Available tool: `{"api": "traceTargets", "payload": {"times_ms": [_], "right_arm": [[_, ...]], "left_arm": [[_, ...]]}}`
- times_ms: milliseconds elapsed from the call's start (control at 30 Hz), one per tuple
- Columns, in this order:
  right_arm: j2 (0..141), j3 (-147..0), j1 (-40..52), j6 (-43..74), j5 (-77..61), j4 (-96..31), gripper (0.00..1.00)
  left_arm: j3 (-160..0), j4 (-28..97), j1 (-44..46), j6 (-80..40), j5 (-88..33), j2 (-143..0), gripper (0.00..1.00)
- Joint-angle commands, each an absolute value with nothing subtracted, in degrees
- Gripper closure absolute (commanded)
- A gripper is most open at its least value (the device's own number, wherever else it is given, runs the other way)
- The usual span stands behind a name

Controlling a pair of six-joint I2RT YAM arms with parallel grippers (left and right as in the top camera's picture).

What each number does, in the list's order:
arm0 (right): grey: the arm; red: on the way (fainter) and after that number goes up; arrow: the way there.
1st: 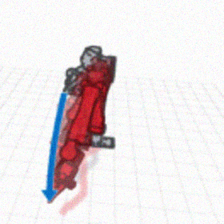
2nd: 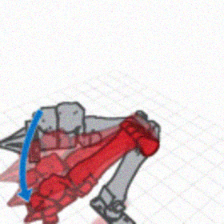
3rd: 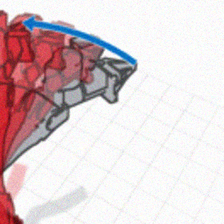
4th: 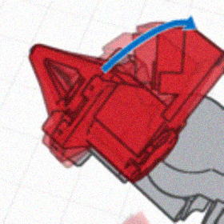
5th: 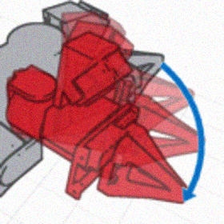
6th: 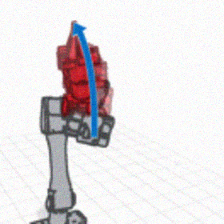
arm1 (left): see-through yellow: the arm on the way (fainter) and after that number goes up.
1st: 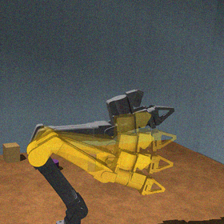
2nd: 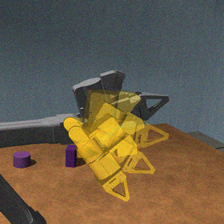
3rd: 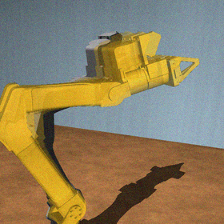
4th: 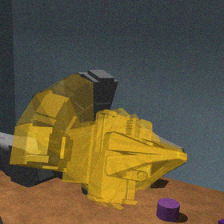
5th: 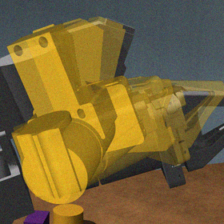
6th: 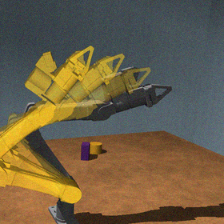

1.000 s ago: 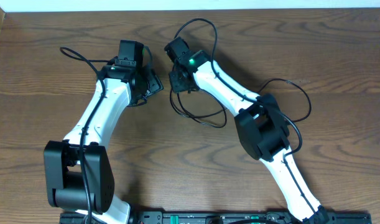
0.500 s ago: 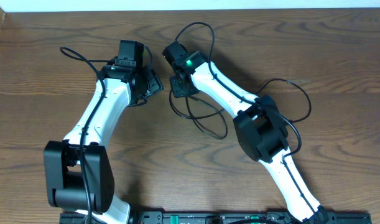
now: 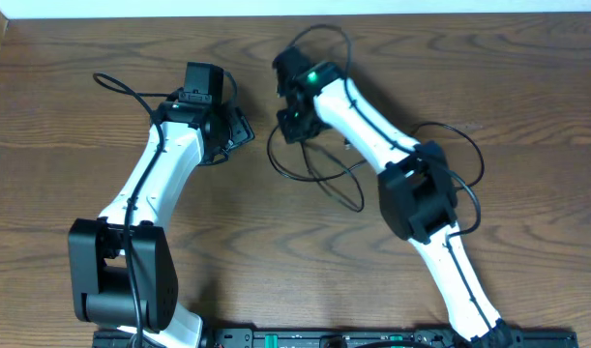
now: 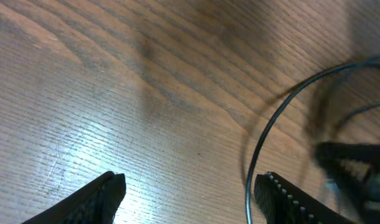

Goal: Untangle cables

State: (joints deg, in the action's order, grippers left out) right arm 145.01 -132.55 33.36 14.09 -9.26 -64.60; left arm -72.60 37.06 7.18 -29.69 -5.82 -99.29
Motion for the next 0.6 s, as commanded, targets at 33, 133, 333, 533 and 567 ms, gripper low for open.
{"api": "traceTargets", "payload": {"times_ms": [33,133,333,533,567], "right_arm": [[135.8,-139.7,30.0,8.6,-11.2,-67.5,0.99],[130.5,-140.9,27.7,8.1,-11.1,-67.9,0.99],[119.1,-140.9,20.0,8.1,-11.1,-66.5,0.99],[112.2,-140.9,8.9,8.7,-11.1,-65.9,0.99],[111.7,-140.9,7.0,8.7,-11.1,-66.2,0.99]], "left_arm": [[-73.0,37.1,7.1,-29.0,-5.3,-99.7,0.11],[-73.0,37.1,7.1,-29.0,-5.3,-99.7,0.02],[-73.0,37.1,7.1,-29.0,-5.3,-99.7,0.01],[-73.0,37.1,7.1,-29.0,-5.3,-99.7,0.01],[-73.0,37.1,7.1,-29.0,-5.3,-99.7,0.01]]}}
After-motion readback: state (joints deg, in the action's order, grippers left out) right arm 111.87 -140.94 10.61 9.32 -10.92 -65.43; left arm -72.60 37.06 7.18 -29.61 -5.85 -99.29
